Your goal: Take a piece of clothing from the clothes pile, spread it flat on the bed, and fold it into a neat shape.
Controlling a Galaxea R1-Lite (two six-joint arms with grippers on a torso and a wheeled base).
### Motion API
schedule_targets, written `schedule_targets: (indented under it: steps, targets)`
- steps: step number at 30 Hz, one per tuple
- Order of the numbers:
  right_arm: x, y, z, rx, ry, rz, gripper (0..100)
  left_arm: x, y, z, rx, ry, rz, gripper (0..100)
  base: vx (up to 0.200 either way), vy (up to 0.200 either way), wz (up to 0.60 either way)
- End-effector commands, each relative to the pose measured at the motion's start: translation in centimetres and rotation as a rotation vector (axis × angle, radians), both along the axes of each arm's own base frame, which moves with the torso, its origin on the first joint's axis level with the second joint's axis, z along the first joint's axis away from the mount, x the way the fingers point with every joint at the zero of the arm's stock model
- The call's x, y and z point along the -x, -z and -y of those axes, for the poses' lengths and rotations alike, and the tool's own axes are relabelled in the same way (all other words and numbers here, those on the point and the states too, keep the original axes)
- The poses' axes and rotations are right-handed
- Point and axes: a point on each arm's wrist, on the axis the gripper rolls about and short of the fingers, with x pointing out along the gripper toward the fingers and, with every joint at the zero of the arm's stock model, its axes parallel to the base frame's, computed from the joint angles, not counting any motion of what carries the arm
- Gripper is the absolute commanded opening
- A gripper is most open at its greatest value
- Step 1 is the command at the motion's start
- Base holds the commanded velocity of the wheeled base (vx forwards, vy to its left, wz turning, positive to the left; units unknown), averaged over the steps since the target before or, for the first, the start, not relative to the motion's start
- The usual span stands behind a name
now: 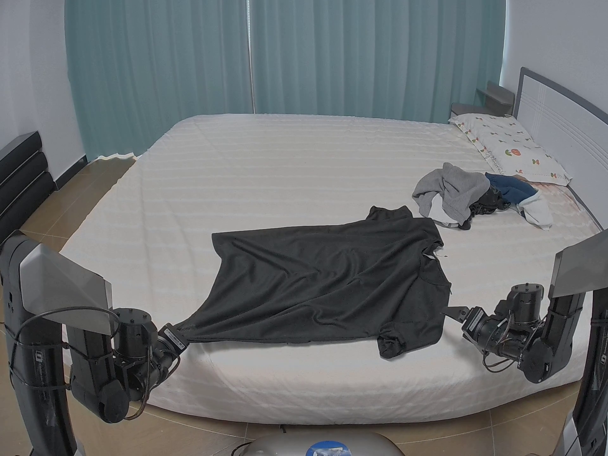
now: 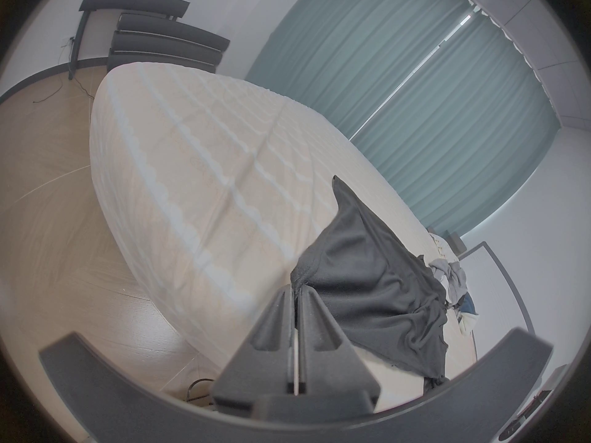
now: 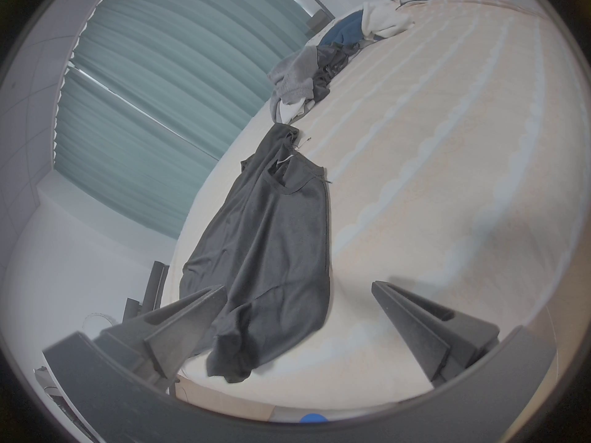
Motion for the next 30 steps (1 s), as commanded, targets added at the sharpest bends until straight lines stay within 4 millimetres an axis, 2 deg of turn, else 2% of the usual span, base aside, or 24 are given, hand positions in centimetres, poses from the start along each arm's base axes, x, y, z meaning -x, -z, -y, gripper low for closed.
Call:
schedule_targets:
  steps: [1,7,12,13,19,23,26,30]
  targets:
    - [-3.7,0.6,-0.7,0.016,-0.02,-0.006,100,-1.0,-0.2,-1.0,0.014,-0.05,0.035,0,0.0,0.0,0.0]
    - [-6.0,1.8,-1.0,0.017,-0.021,-0.012,100,-1.9,0.7,-1.1,0.057,-0.066,0.032,0,0.0,0.0,0.0]
    - [-6.6,2.9,-1.0,0.021,-0.02,-0.023,100,-2.4,1.7,-1.1,0.071,-0.083,0.016,0,0.0,0.0,0.0]
    - [-7.0,3.0,-1.1,0.02,-0.018,-0.013,0,-2.6,2.1,-1.4,0.074,-0.094,0.009,0,0.0,0.0,0.0]
    - [-8.1,2.5,-0.9,0.022,0.013,0.037,0,-2.9,2.5,-1.3,0.076,-0.097,0.006,0,0.0,0.0,0.0]
    - [-9.7,1.7,-0.8,0.011,0.052,0.096,0,-3.3,3.1,-1.3,0.08,-0.105,0.006,0,0.0,0.0,0.0]
    - [-9.8,1.8,-0.7,0.011,0.065,0.097,0,-3.3,3.2,-1.2,0.078,-0.101,0.002,0,0.0,0.0,0.0]
    - [-10.8,0.6,-0.7,0.013,0.065,0.146,0,-3.3,3.2,-1.2,0.075,-0.106,0.0,0,0.0,0.0,0.0]
